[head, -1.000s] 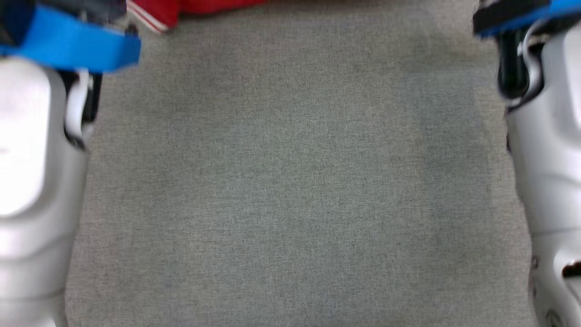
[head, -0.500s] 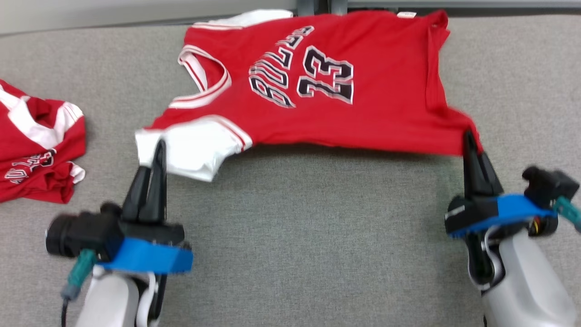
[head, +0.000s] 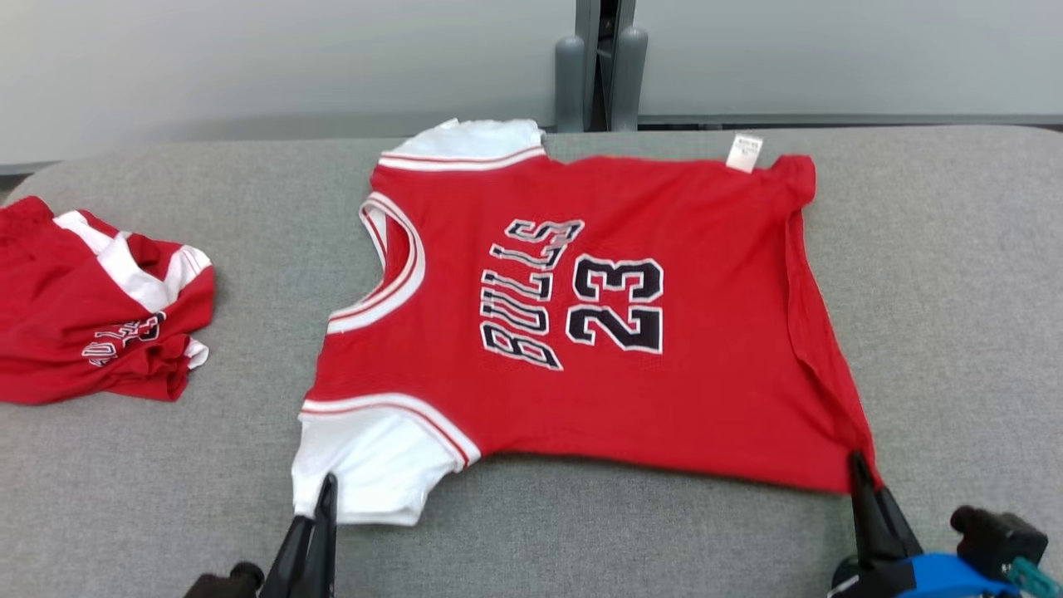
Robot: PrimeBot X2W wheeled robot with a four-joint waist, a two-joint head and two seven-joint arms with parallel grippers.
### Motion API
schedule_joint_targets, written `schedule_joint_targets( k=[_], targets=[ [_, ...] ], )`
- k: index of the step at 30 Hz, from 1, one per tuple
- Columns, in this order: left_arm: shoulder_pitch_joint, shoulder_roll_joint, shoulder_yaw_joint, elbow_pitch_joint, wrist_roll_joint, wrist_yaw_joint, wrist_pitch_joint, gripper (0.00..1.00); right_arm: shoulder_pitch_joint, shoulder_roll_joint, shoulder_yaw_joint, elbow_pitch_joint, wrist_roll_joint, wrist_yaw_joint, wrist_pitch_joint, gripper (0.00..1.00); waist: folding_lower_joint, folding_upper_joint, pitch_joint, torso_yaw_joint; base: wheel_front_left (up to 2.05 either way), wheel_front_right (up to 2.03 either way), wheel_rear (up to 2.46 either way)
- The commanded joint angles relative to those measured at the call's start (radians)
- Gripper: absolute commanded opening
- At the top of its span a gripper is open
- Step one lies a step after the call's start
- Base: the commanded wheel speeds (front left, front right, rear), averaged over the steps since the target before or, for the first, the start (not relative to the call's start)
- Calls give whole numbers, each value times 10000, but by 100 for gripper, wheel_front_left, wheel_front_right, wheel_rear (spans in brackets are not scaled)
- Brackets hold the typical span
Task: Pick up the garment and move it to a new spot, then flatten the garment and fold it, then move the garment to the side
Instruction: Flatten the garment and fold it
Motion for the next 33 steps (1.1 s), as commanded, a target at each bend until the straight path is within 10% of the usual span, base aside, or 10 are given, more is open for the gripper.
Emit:
schedule_joint_targets(
  k=[1, 33],
  targets=[
    [292, -7, 123, 45, -63, -48, 4, 0, 430, 29, -93, -155, -49, -3, 89, 0, 3, 0, -223, 24, 0, 0, 0],
    [-1276, 302, -87, 996, 1005, -936, 4, 0, 622, 316, -310, -1609, -142, -4, 1810, 0, 3, 0, -214, -435, 0, 0, 0]
  ],
)
